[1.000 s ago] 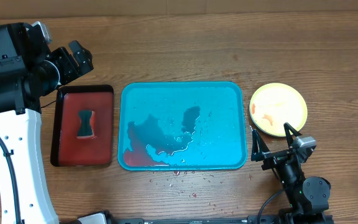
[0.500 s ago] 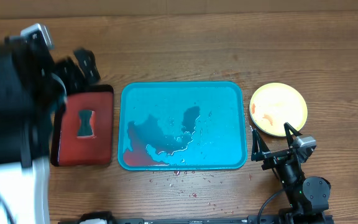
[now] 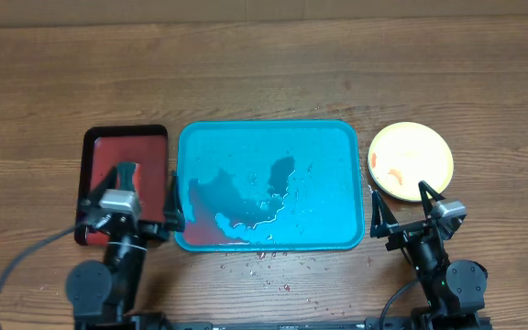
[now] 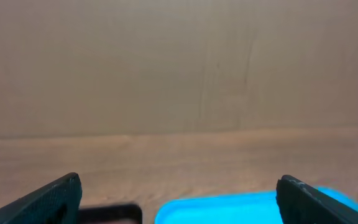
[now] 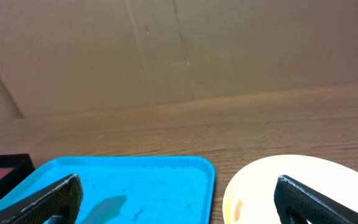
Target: Clean dirty plates on tray and stack at the side
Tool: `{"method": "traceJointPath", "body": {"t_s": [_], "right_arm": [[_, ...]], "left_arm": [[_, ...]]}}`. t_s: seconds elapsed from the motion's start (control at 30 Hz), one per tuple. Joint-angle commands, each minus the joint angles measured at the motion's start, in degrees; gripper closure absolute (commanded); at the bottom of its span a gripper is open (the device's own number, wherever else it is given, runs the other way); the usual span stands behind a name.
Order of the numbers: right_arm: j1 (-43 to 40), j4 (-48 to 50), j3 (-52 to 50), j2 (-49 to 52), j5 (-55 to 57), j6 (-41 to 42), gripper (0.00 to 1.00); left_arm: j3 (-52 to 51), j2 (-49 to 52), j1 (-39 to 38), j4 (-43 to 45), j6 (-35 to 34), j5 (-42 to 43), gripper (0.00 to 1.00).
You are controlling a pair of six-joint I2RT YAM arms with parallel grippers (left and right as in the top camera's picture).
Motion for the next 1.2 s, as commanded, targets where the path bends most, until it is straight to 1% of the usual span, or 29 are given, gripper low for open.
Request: {"method": "traceJointPath", "body": {"t_s": [0.0,0.07,0.13,0.27,0.33,0.4,1.17], "right_arm": [[-0.1,0.2,-0.3,-0.3,0.5,-0.4,0.0],[-0.1,0.2,-0.3,-0.3,0.5,-0.4,0.0],[-0.1,0.2,-0.3,-0.3,0.5,-0.4,0.0],[-0.1,0.2,-0.3,-0.3,0.5,-0.4,0.0],[-0.1,0.2,-0.3,-0.3,0.5,-0.4,0.0],[-0.1,0.2,-0.3,-0.4,0.5,-0.4,0.0],[-0.1,0.2,-0.3,-0.3,0.5,-0.4,0.0]], "left_arm": [[-7.7,-6.7,-1.5,1.7,2.5,-2.0,0.0],[-11.7,-10.4,-2.9,1.7,2.9,-6.6,0.0],[-14.7,-12.7,-3.1,1.7,3.1,-8.7,0.0],[-19.1,-13.9,-3.1,1.8,3.5,-9.2,0.0],[-19.0,-13.9,-3.1,-0.1,3.5,-9.3,0.0],[-19.0,-13.9,-3.1,0.0,1.9,-8.9,0.0],[-19.0,-13.9,-3.1,0.0,2.0,-9.1,0.0]]}}
